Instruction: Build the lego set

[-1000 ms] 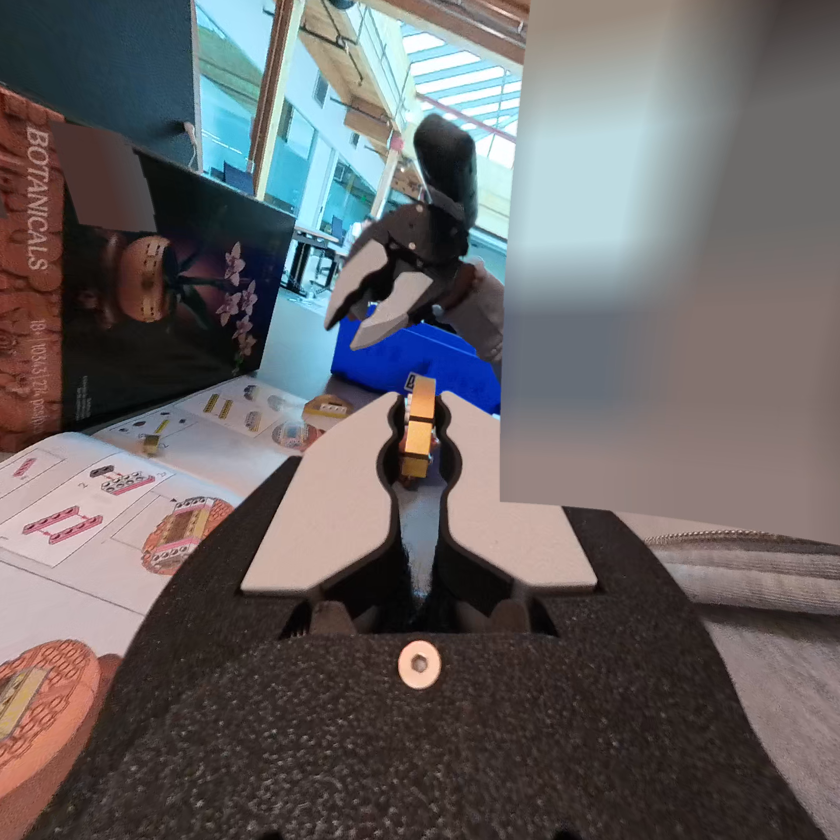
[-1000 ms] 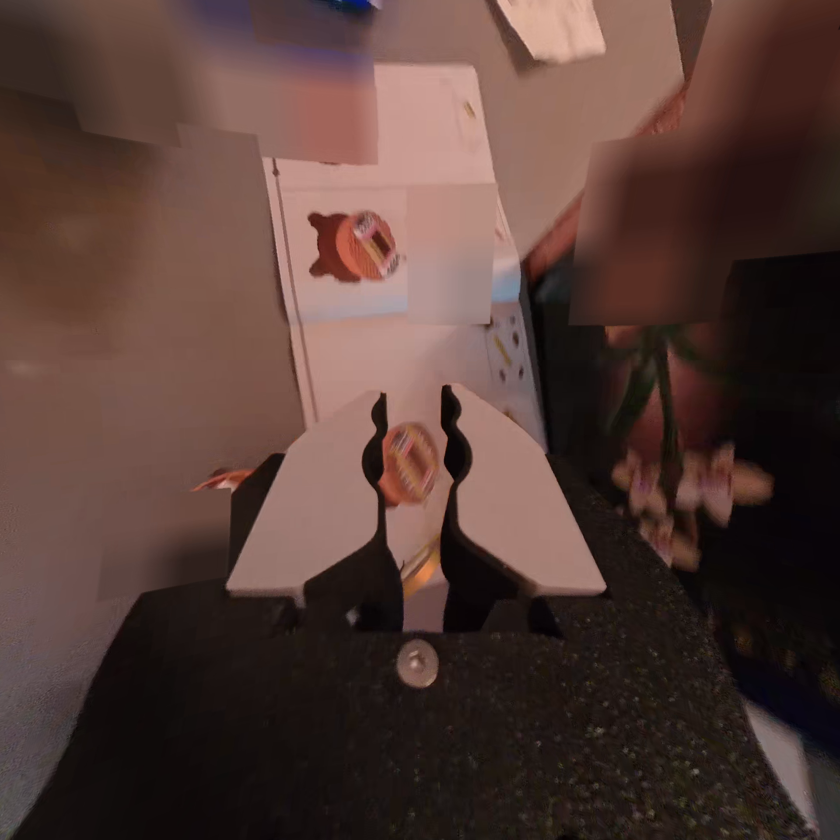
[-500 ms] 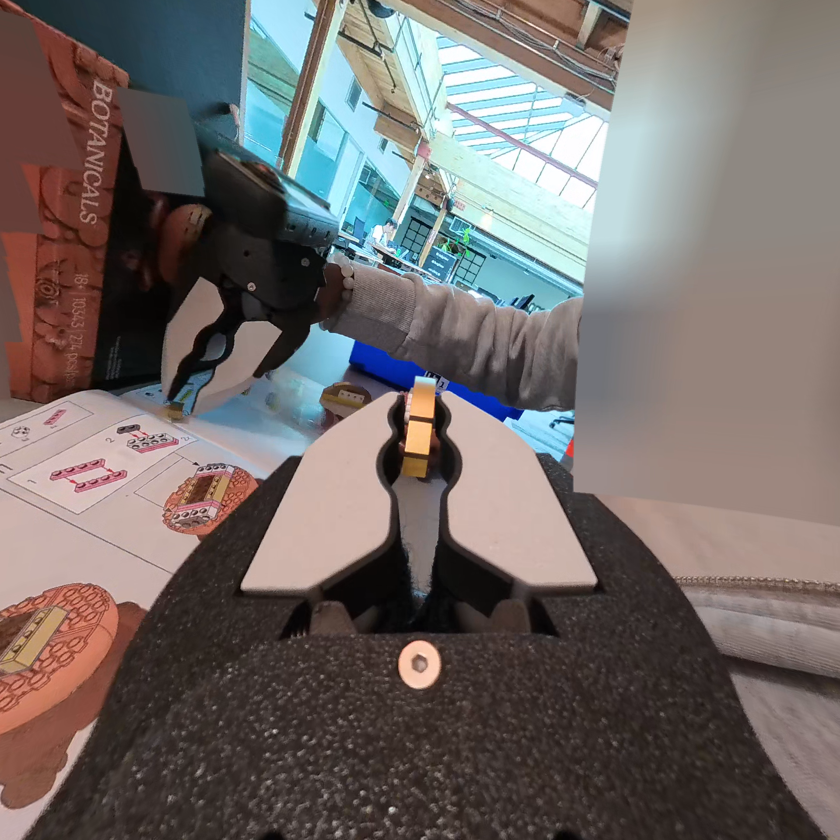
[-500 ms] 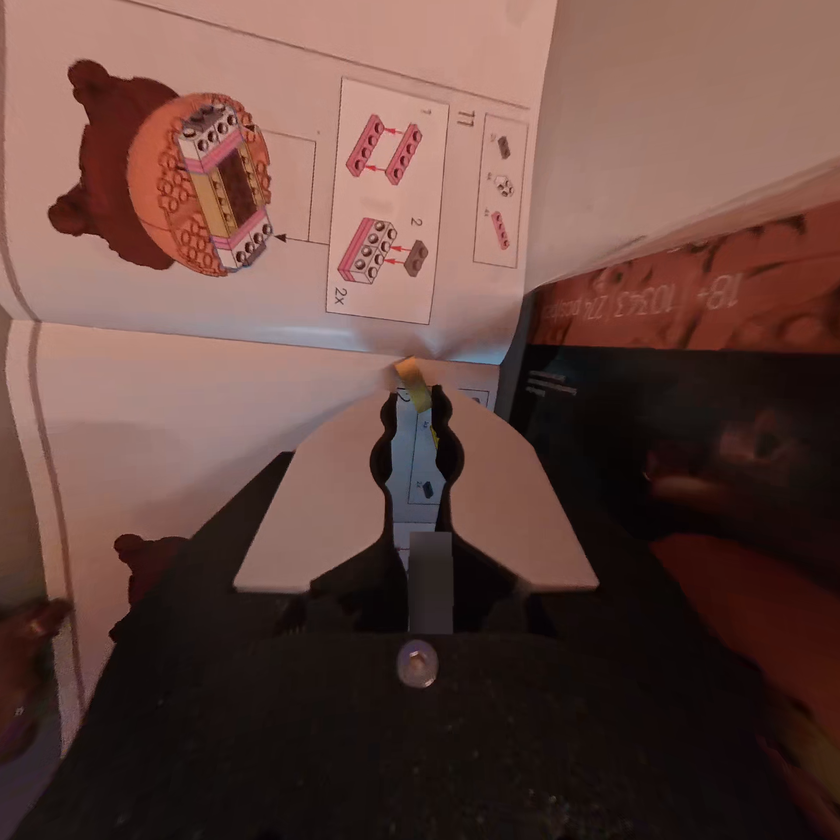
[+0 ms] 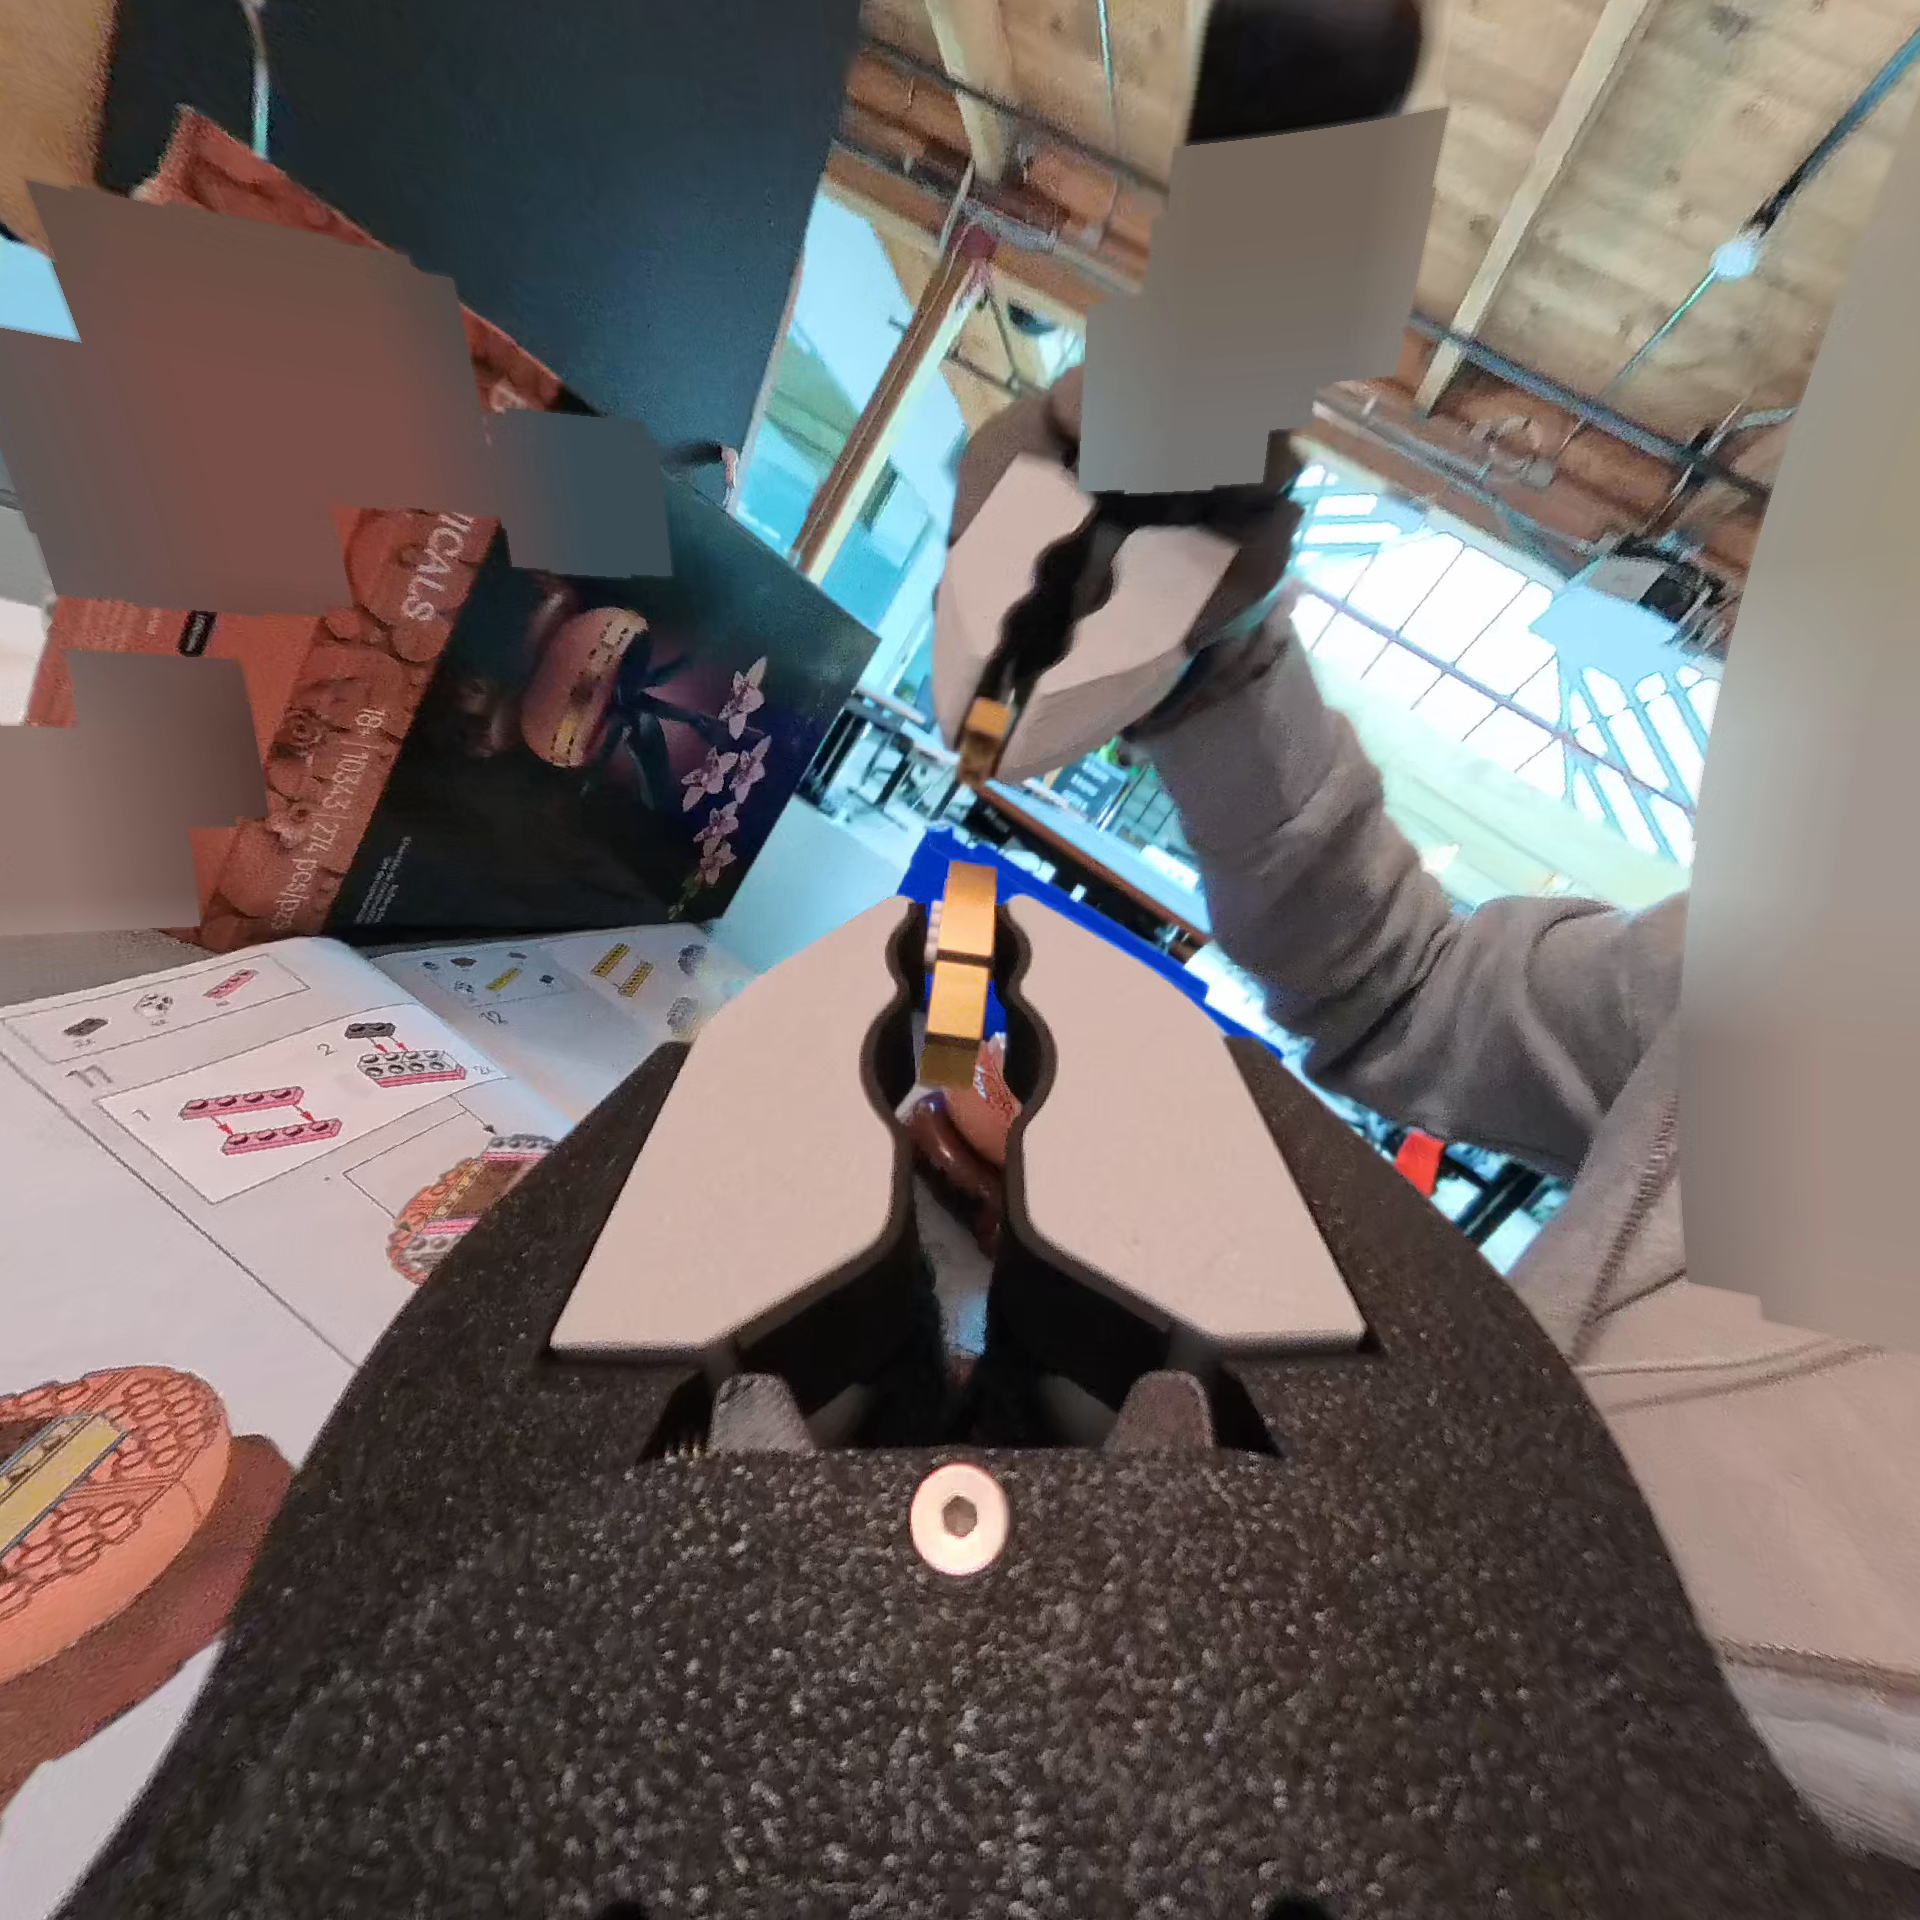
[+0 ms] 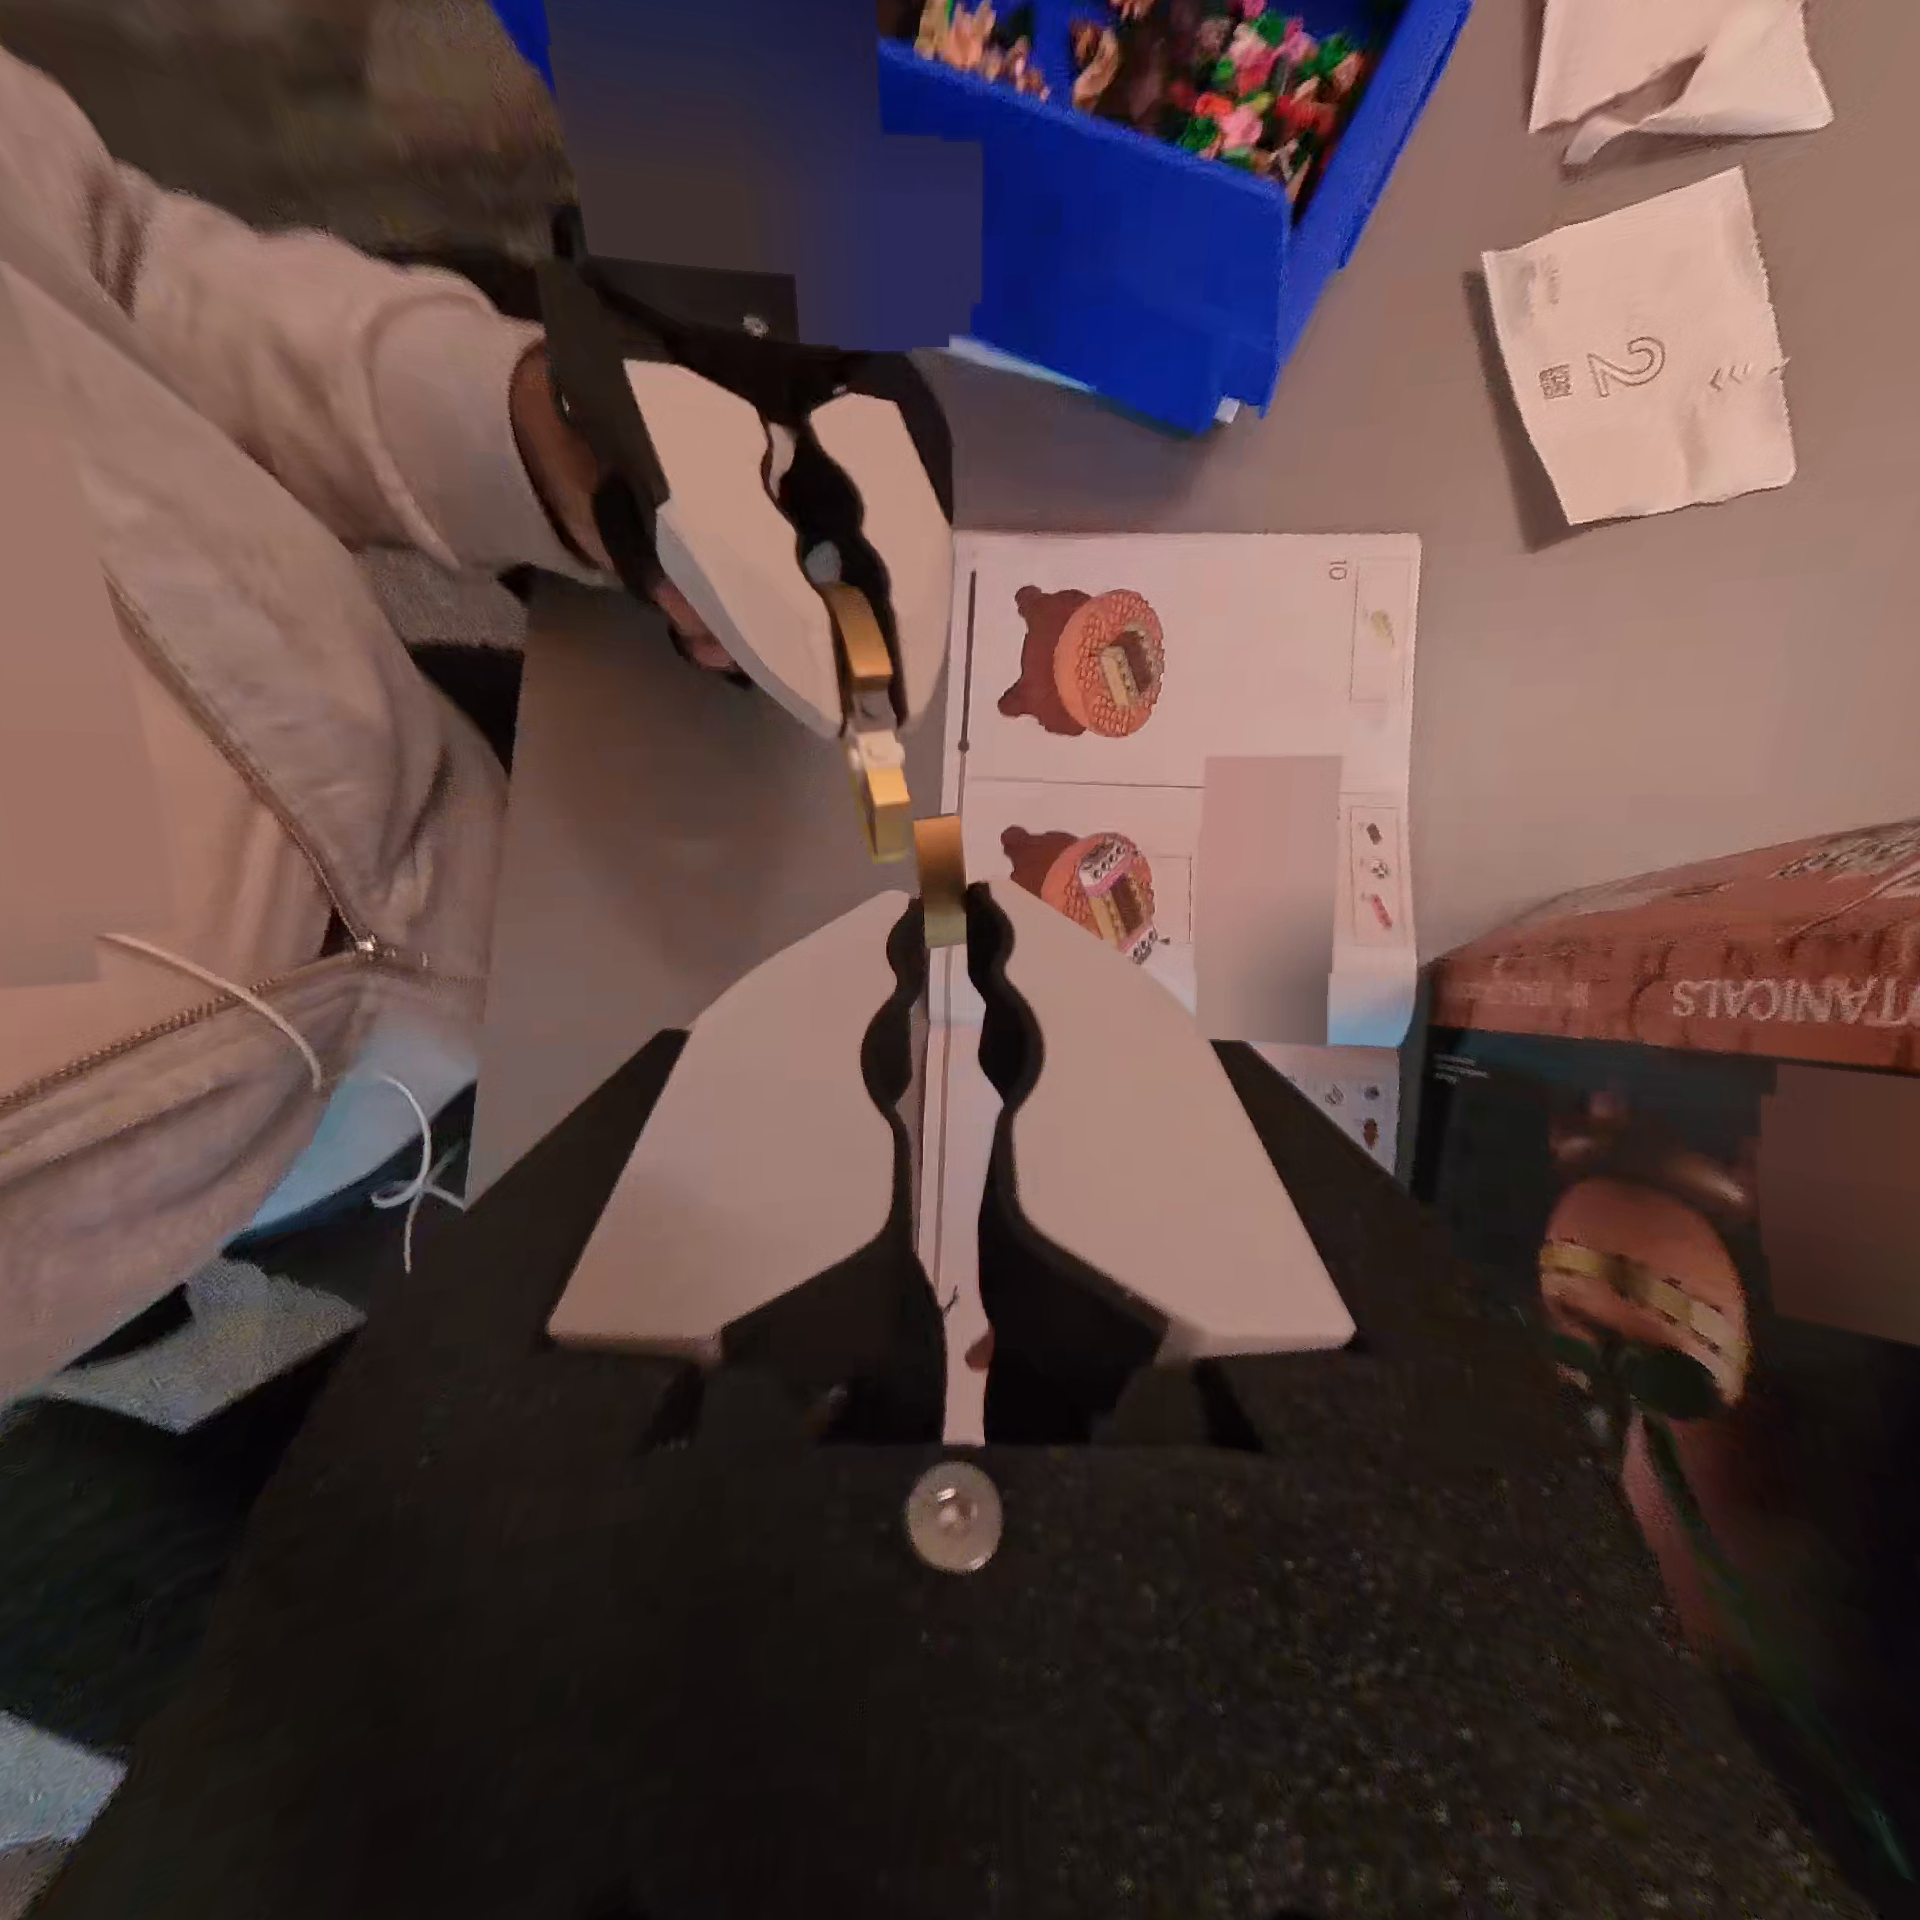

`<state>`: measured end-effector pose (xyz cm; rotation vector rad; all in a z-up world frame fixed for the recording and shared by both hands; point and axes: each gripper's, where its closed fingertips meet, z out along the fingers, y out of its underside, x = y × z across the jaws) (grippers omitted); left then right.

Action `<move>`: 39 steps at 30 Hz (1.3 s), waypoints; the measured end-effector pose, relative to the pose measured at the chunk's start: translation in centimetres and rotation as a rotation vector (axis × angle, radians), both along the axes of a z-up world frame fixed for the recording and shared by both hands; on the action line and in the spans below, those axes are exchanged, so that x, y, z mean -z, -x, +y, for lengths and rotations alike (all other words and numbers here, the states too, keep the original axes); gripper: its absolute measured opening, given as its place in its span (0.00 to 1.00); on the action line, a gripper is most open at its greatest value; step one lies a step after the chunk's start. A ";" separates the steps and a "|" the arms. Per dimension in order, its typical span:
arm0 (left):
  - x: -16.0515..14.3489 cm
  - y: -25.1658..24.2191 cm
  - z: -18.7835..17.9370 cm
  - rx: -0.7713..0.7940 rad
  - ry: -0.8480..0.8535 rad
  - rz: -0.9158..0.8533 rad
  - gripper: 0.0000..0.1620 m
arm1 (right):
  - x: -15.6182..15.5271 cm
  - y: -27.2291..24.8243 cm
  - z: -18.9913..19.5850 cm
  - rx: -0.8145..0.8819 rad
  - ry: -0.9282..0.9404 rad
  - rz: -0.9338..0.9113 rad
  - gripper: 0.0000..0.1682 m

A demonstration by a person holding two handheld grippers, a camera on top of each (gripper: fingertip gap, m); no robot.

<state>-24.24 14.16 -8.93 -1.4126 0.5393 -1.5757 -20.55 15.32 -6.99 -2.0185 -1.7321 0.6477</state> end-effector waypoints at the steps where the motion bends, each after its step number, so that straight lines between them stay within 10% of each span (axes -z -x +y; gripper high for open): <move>1: -0.3 -0.4 -0.4 0.004 -0.016 0.021 0.07 | -0.3 0.2 -0.6 -0.021 -0.017 -0.044 0.05; 39: -5.3 -3.2 -4.9 0.095 -0.212 0.084 0.07 | -2.7 0.3 -5.7 -0.119 -0.064 -0.222 0.07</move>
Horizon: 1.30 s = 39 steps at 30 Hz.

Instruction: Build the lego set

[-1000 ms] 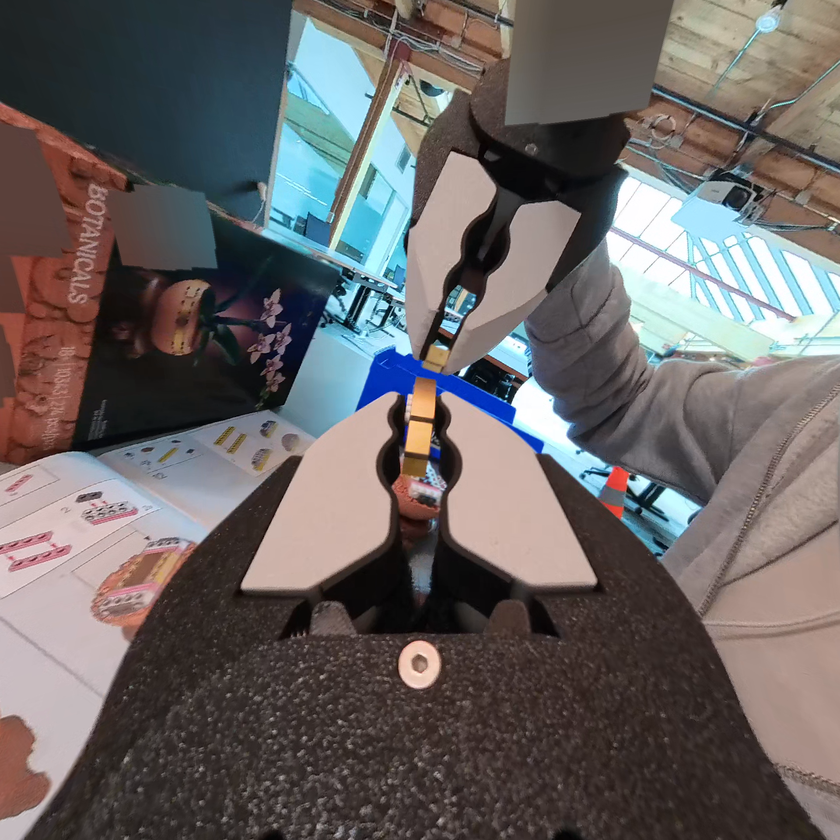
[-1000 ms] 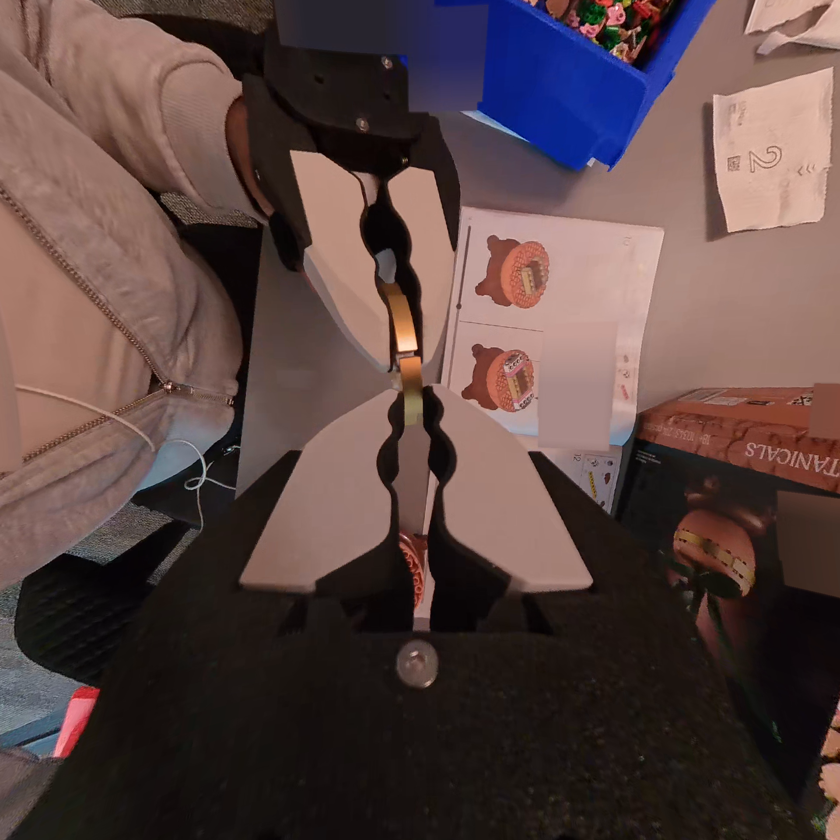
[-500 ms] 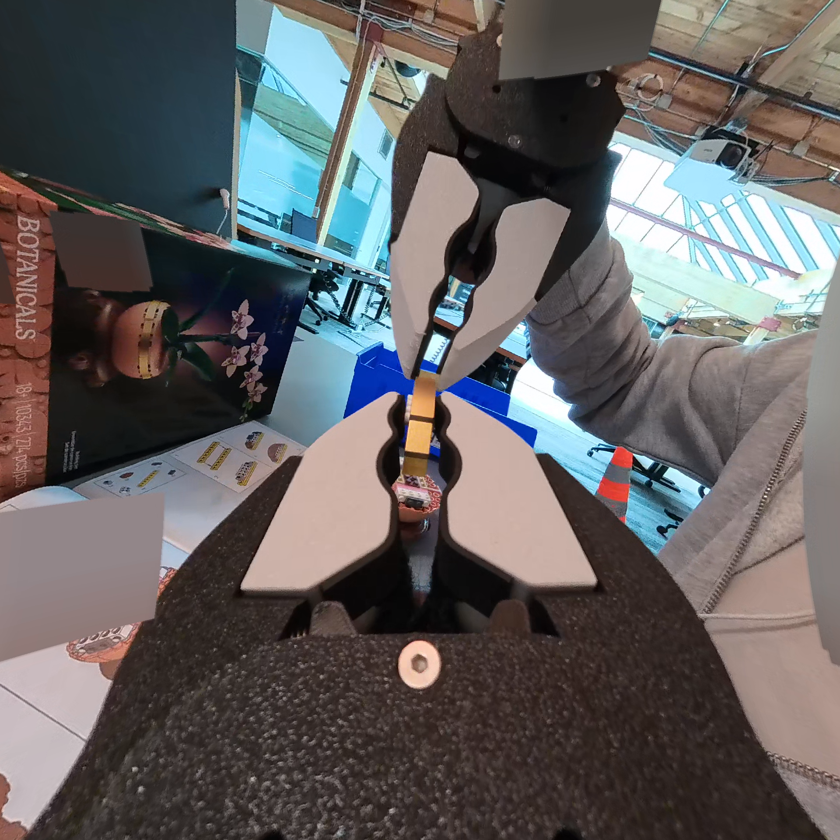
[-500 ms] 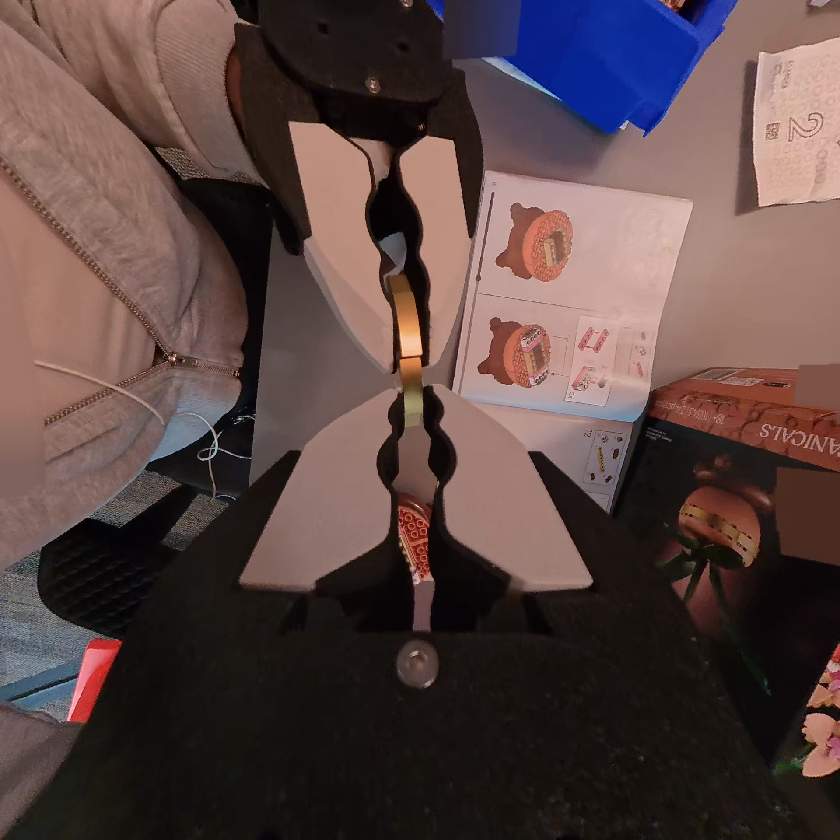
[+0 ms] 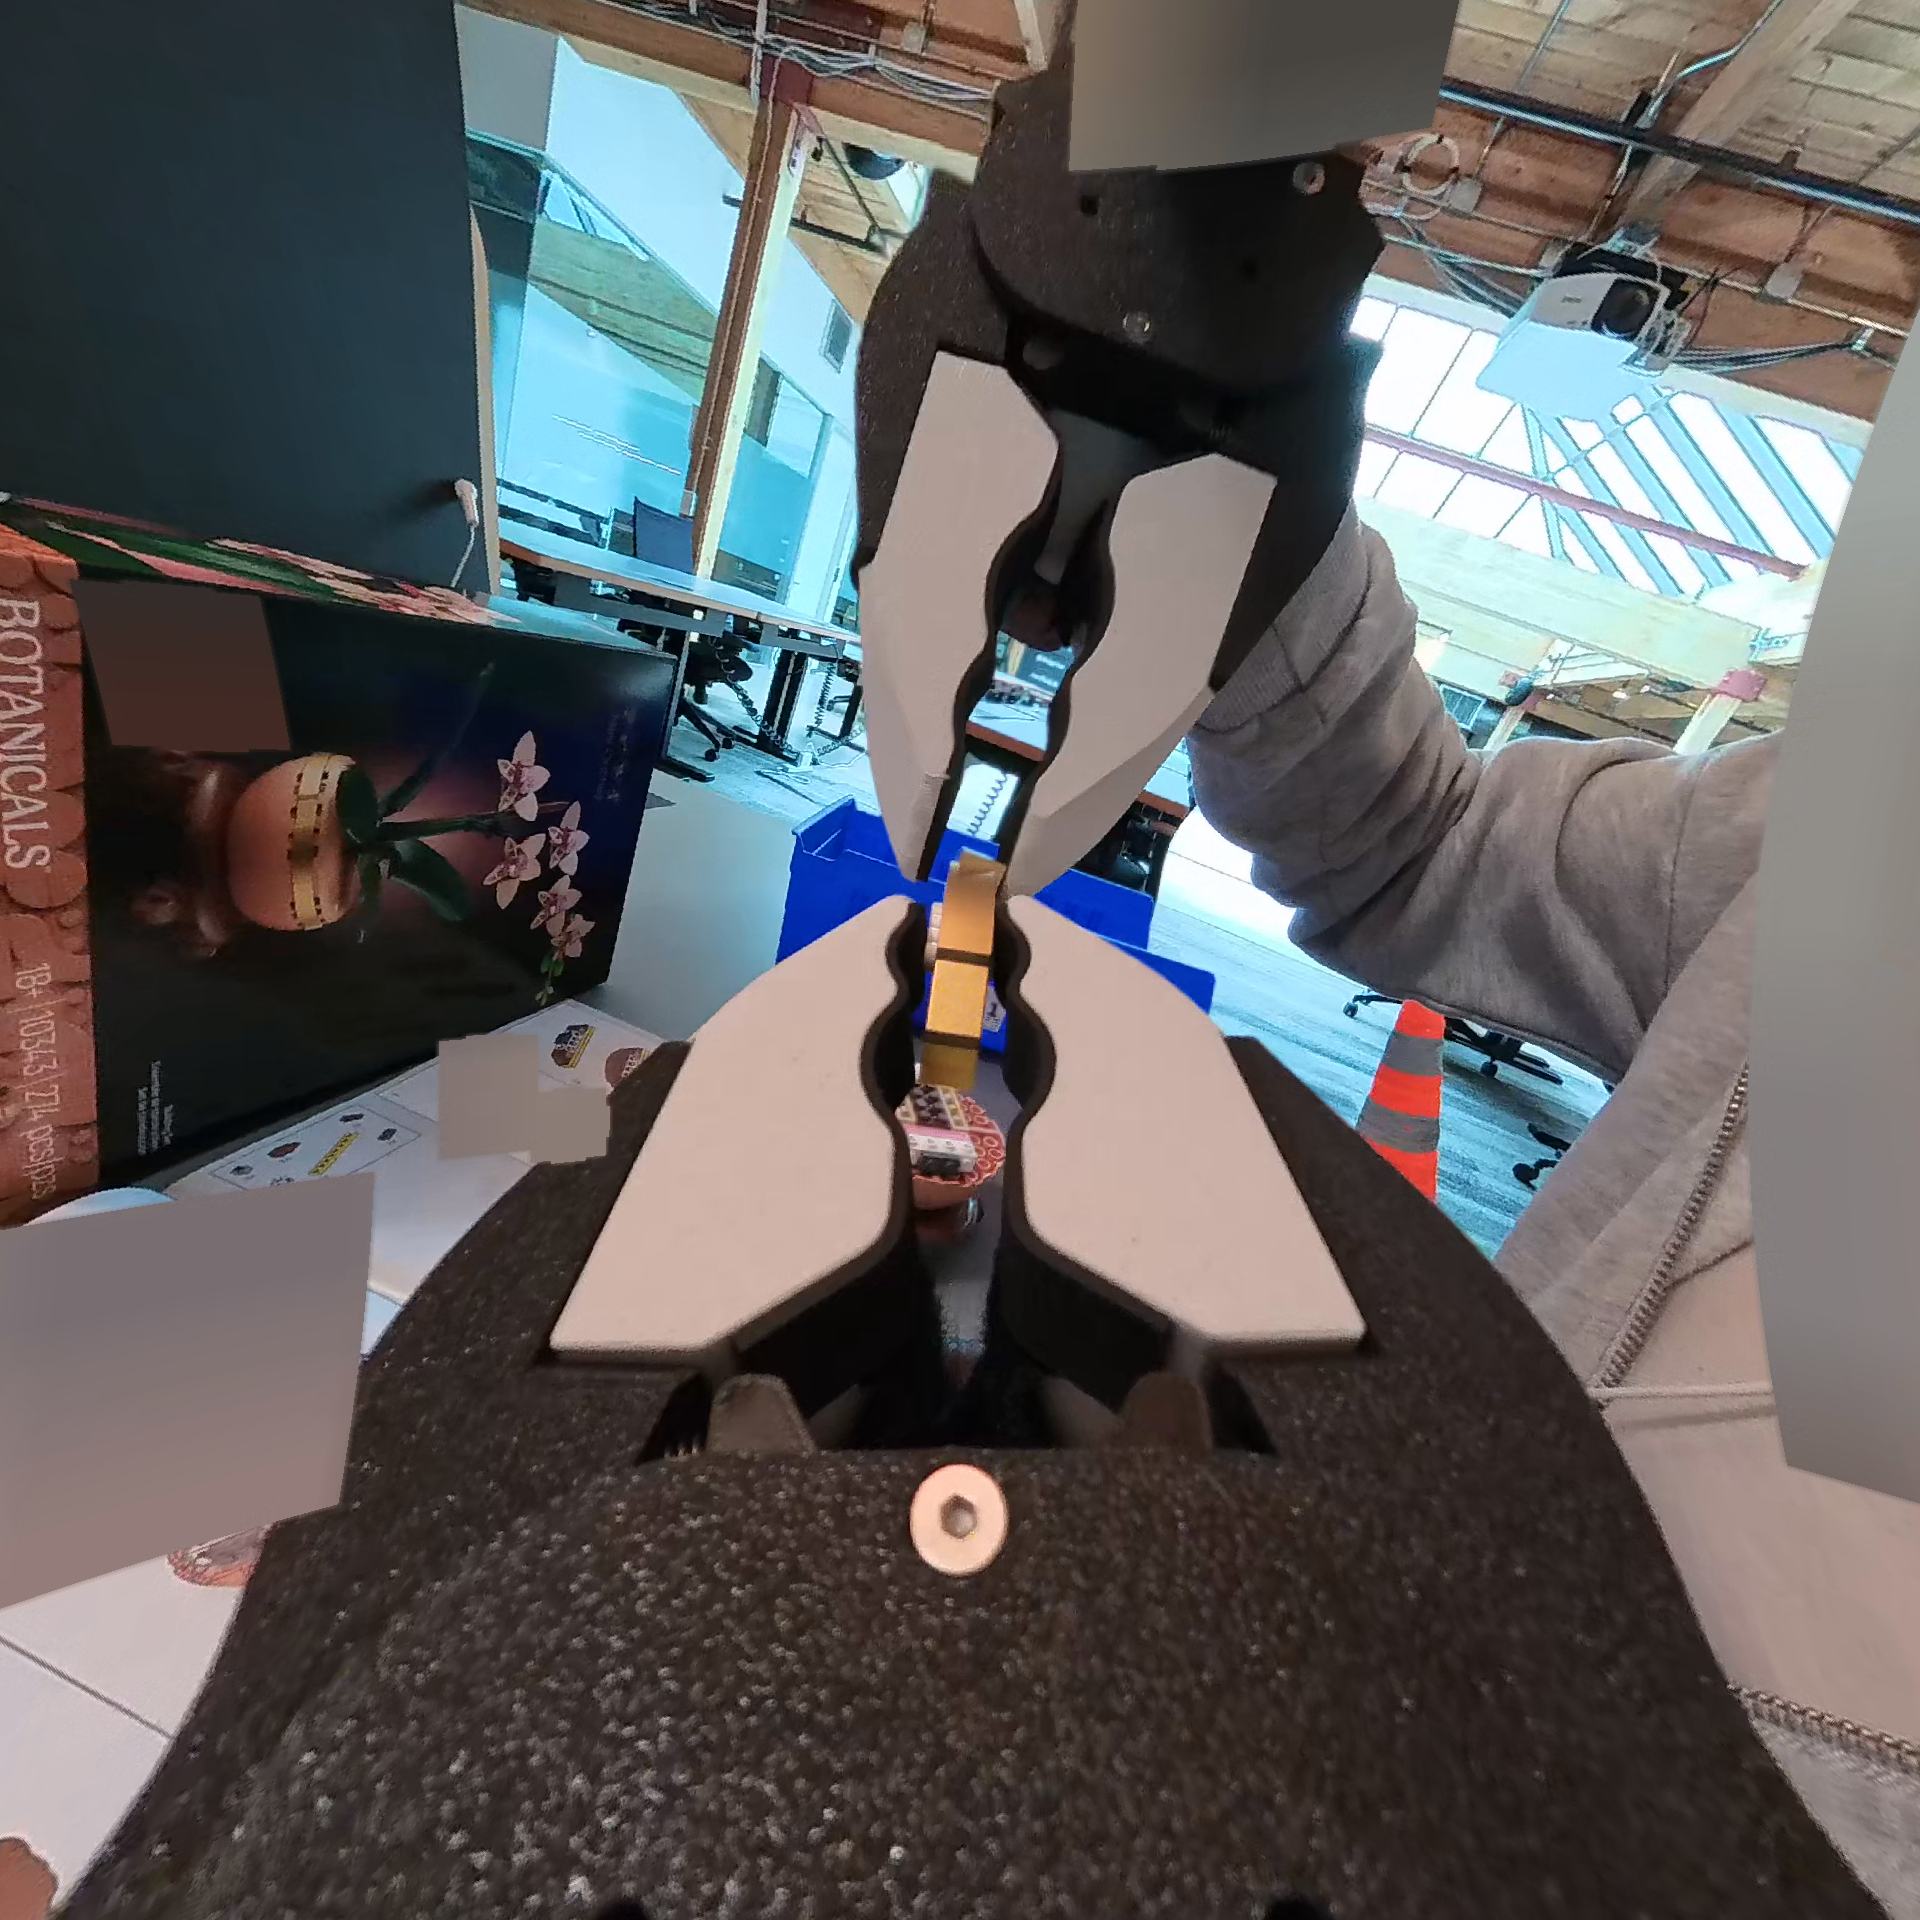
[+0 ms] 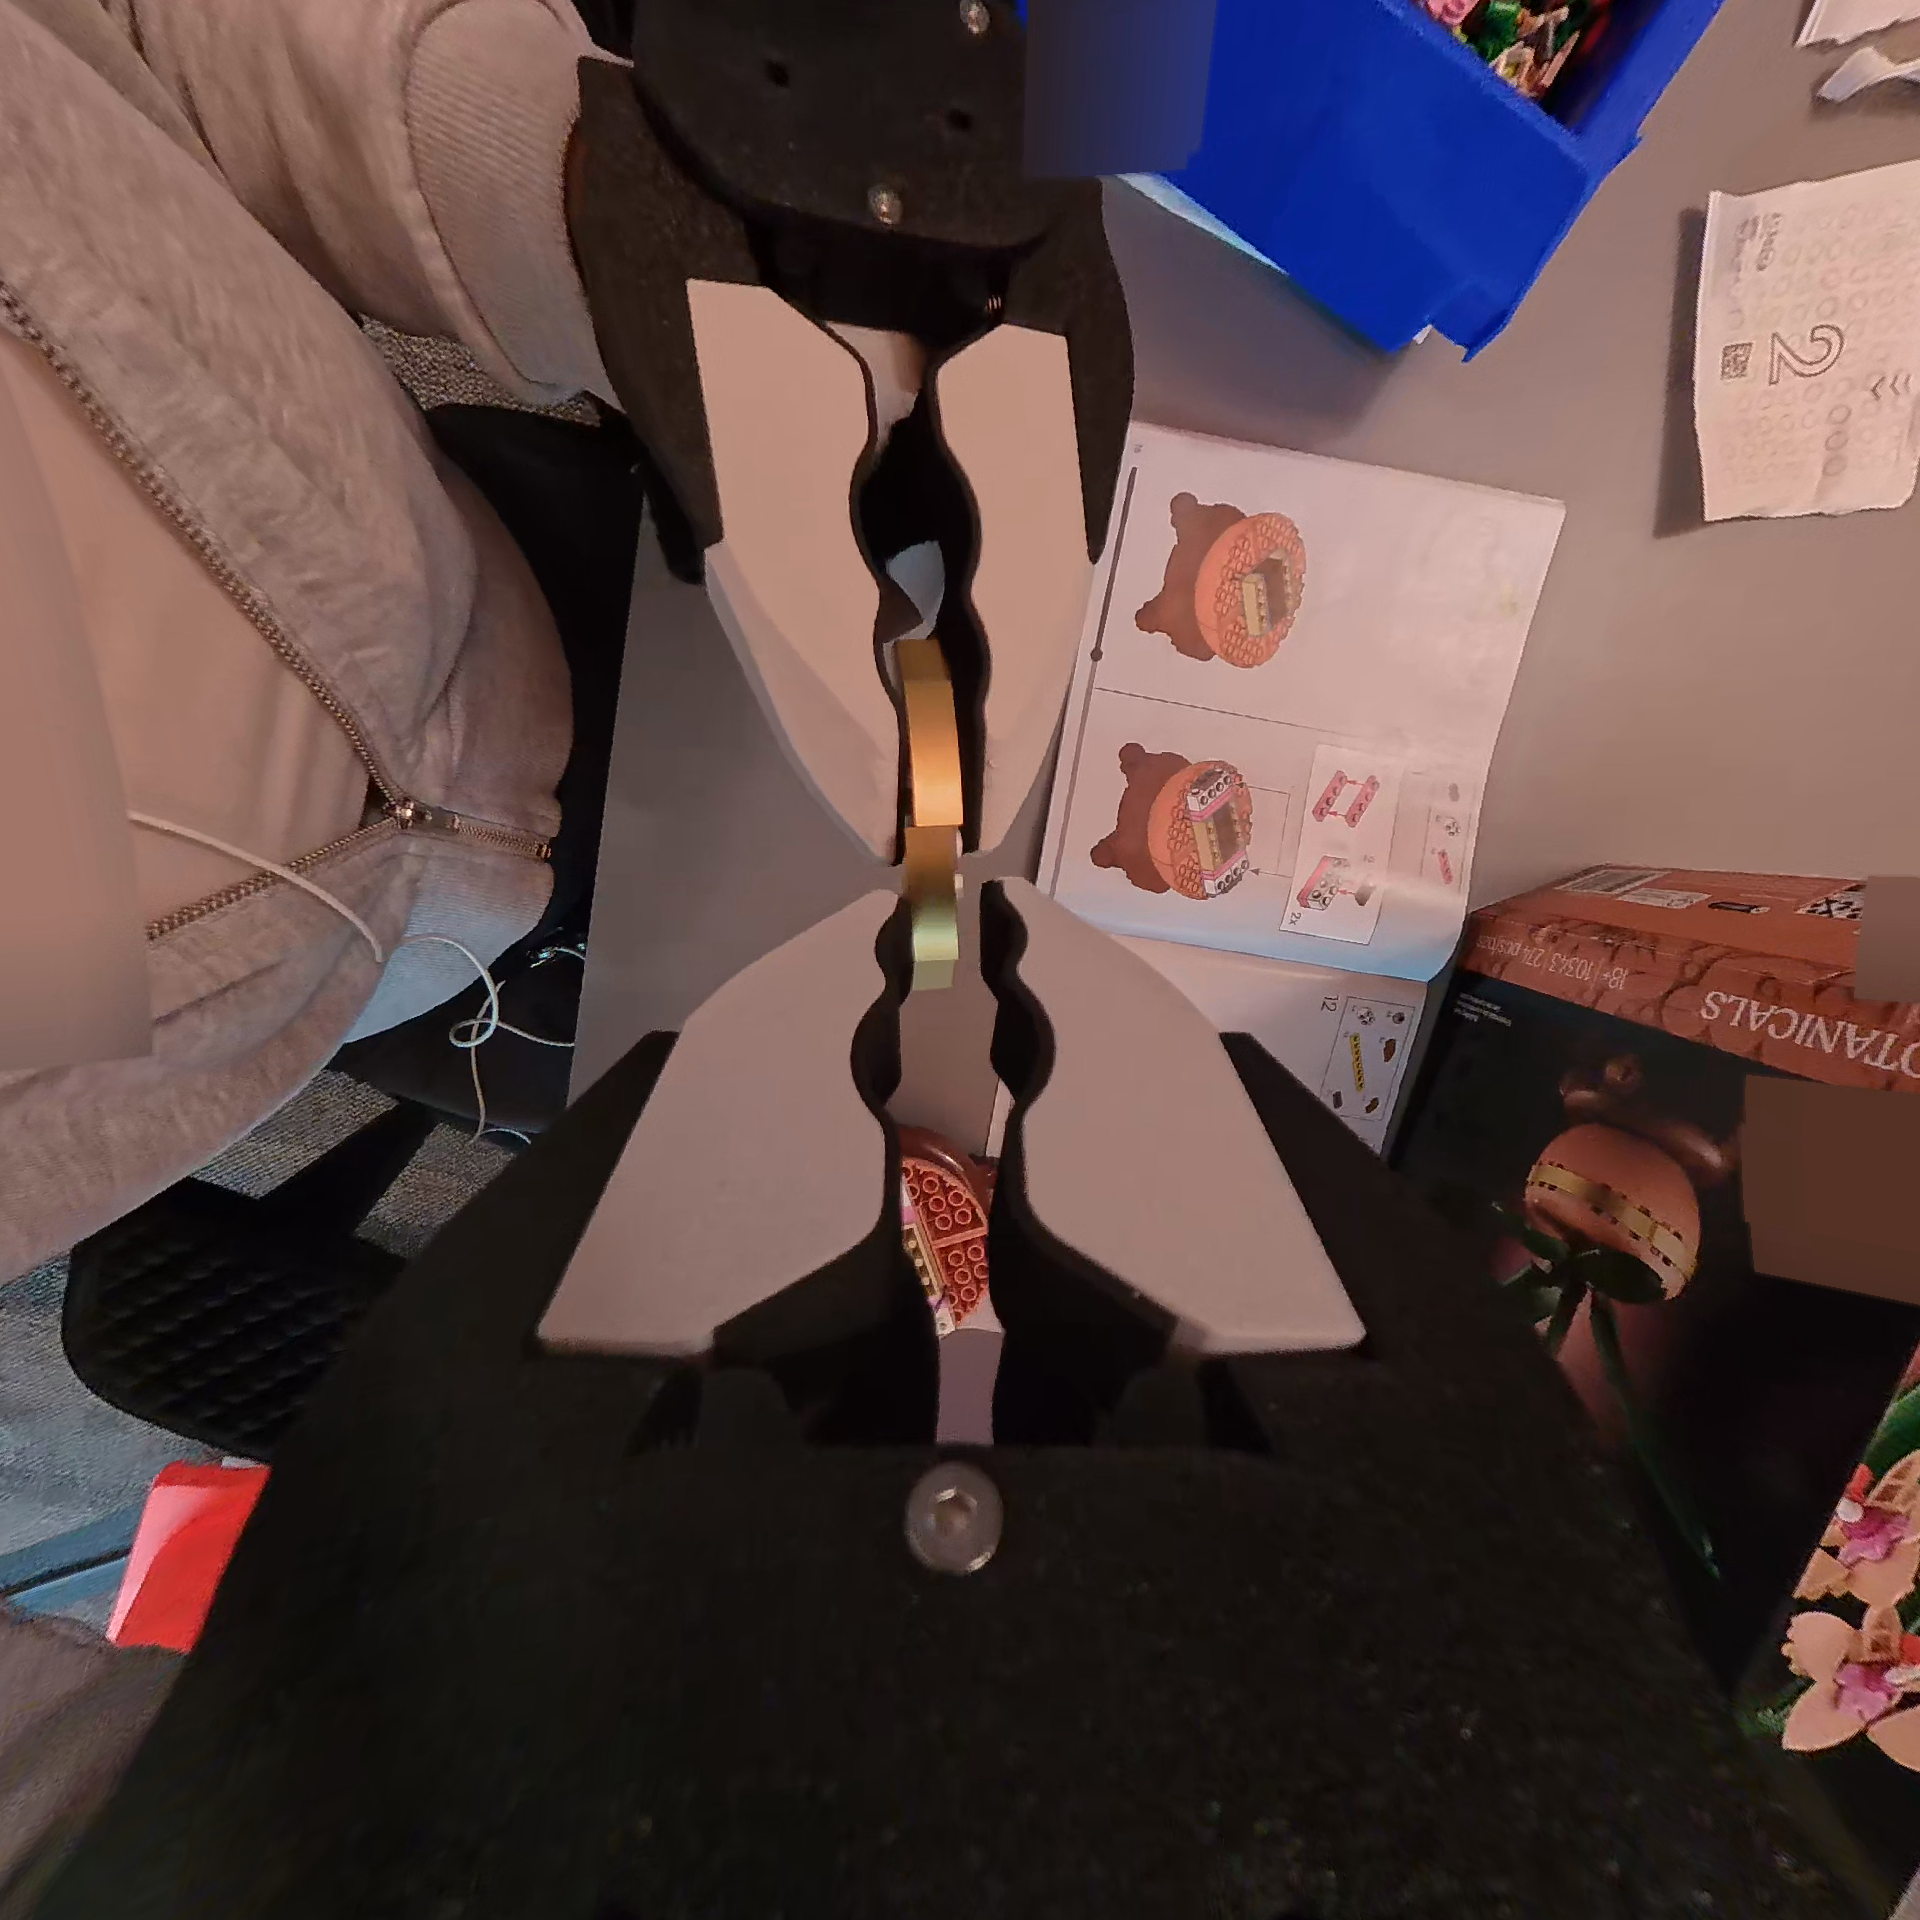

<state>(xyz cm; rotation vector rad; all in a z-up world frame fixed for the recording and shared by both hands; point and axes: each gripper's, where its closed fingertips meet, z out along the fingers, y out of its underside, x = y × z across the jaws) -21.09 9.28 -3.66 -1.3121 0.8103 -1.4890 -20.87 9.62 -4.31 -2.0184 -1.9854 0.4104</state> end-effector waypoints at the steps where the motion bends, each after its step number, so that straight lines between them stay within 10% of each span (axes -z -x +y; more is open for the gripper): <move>1: -0.1 0.0 0.0 0.002 0.003 -0.005 0.07 | -0.1 0.0 0.0 0.002 -0.001 0.005 0.08; 10: -1.2 0.5 -0.3 0.064 0.066 -0.073 0.07 | -2.3 0.8 -0.3 -0.088 -0.137 0.201 0.21; 17: -3.6 1.3 -0.4 0.163 0.172 -0.119 0.07 | -7.1 1.0 -1.9 -0.236 -0.891 0.701 0.33; 21: -5.2 1.2 -0.9 0.224 0.217 -0.146 0.07 | -6.3 1.3 -1.6 -0.277 -1.121 0.633 0.35; 39: -7.0 0.1 -2.4 0.273 0.232 -0.151 0.07 | -7.3 1.6 -2.2 -0.315 -1.230 0.640 0.16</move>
